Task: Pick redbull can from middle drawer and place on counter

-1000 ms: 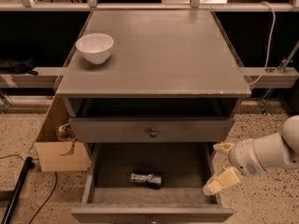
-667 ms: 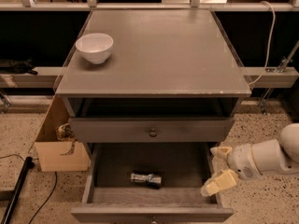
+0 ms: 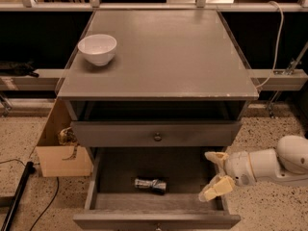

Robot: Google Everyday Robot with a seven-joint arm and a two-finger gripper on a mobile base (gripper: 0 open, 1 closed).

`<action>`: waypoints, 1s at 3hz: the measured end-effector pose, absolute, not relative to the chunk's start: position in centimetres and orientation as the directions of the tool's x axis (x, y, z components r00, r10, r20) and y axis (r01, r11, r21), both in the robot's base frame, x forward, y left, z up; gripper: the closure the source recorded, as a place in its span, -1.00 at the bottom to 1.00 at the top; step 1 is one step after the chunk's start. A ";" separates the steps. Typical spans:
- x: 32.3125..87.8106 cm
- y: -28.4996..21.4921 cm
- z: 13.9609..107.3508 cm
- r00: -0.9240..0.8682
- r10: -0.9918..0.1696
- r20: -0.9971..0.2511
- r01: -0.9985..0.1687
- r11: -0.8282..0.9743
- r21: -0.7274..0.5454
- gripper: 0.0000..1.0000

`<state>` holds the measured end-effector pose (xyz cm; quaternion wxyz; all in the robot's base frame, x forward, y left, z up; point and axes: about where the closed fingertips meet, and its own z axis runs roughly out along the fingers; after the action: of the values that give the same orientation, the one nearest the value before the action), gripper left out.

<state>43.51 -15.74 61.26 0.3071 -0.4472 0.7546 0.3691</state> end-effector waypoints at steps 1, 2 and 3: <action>43.5 -15.7 61.3 -0.411 -0.448 -0.794 -0.902 0.328 0.282 -1.00; 42.9 -16.1 61.9 -0.383 -0.438 -0.813 -0.907 0.346 0.241 -1.00; 43.1 -14.8 60.8 -0.343 -0.396 -0.852 -0.913 0.353 0.204 -1.00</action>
Offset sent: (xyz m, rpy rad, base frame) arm -0.0144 -0.0139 0.0168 0.0024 -0.1220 -0.0604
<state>43.05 -14.75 60.85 0.3631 -0.4434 0.7380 0.3563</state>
